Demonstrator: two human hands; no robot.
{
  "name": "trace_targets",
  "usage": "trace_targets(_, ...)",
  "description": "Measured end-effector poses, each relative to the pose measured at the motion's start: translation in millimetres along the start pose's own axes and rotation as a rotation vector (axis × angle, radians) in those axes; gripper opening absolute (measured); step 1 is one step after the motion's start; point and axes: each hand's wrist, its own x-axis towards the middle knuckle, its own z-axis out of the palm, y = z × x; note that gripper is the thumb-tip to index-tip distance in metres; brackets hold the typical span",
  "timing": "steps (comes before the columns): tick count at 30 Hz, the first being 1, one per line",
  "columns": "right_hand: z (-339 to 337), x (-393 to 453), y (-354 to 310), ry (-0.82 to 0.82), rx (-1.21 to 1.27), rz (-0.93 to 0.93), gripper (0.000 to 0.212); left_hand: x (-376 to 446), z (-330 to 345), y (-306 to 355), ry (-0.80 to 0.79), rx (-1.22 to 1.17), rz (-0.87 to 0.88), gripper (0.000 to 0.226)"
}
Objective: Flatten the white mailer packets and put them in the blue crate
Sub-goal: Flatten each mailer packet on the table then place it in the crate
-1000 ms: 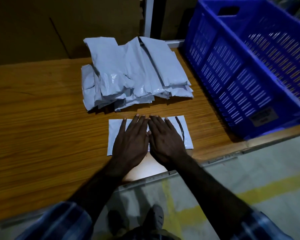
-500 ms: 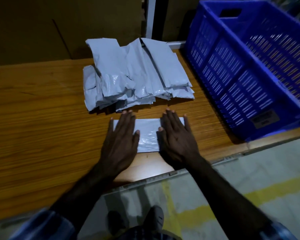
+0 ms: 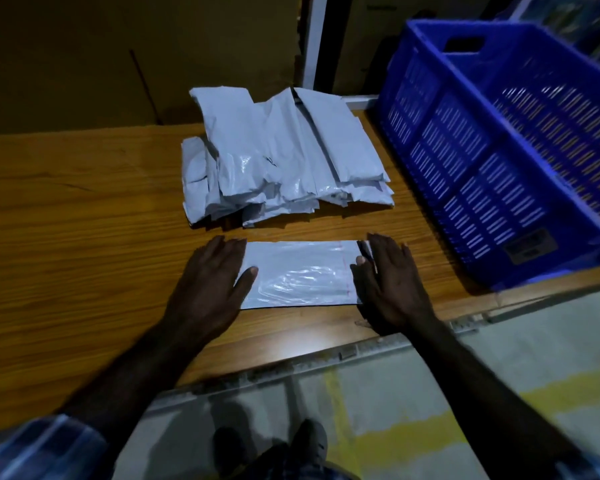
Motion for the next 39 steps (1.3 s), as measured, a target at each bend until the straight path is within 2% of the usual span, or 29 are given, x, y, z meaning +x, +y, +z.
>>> trace_targets(2, -2.9, 10.0, -9.0, 0.097, 0.039, -0.081, 0.040, 13.6, -9.2, 5.8, 0.220, -0.071, 0.118, 0.045)
trace_targets(3, -3.4, 15.0, -12.8, 0.110, 0.018, -0.121, 0.035, 20.2, -12.1, 8.5, 0.262, -0.098, 0.181, 0.041)
trace_targets(4, -3.7, 20.2, -16.0, 0.065, -0.008, -0.148, 0.035, 25.3, -13.2, 10.1, 0.233, -0.097, 0.225, 0.043)
trace_targets(7, -9.2, 28.8, -25.3, -0.230, -0.053, -0.130, 0.065, 32.9, -9.6, 8.8, -0.079, 0.017, 0.195, 0.078)
trace_targets(8, -10.2, 29.5, -27.1, -0.276, -0.058, -0.137, 0.070, 33.1, -8.1, 6.6, -0.158, 0.034, 0.175, 0.088)
trace_targets(10, -11.6, 29.2, -29.7, -0.278, -0.052, -0.153, 0.070, 33.7, -6.8, 4.9, -0.235, 0.031, 0.156, 0.098)
trace_targets(14, -11.8, 32.9, -32.2, -0.286, -0.089, -0.204, 0.081, 38.8, -11.6, 8.0, -0.237, 0.051, 0.140, 0.103)
trace_targets(16, -14.6, 37.6, -37.3, -0.232, -0.155, -0.258, 0.075, 39.0, -17.6, 8.2, -0.153, 0.092, 0.190, 0.094)
trace_targets(20, -27.0, 42.7, -49.6, -0.011, -0.219, -0.392, 0.038, 33.1, -45.2, 13.0, 0.122, 0.100, 0.293, 0.047)
trace_targets(23, -31.7, 31.6, -57.7, 0.150, -0.301, -0.456, 0.025, 18.2, -58.2, 17.7, 0.218, 0.118, 0.328, 0.036)
trace_targets(26, -19.0, 10.2, -58.4, 0.166, -0.256, -0.493, 0.025, -7.1, -43.4, 16.0, 0.155, 0.173, 0.293, 0.042)
trace_targets(31, 14.7, -30.8, -45.5, -0.064, -0.078, -0.420, 0.020, -47.9, -7.0, 9.6, -0.017, 0.014, 0.200, 0.045)
trace_targets(35, 25.9, -29.0, -65.4, 0.109, -0.117, -0.424, 0.029, -52.7, -2.3, 18.6, 0.049, -0.115, 0.080, 0.049)
trace_targets(39, 48.4, -6.1, -98.5, 0.034, -0.059, -0.307, 0.048, -34.0, 3.5, 20.4, 0.048, -0.162, 0.012, 0.055)
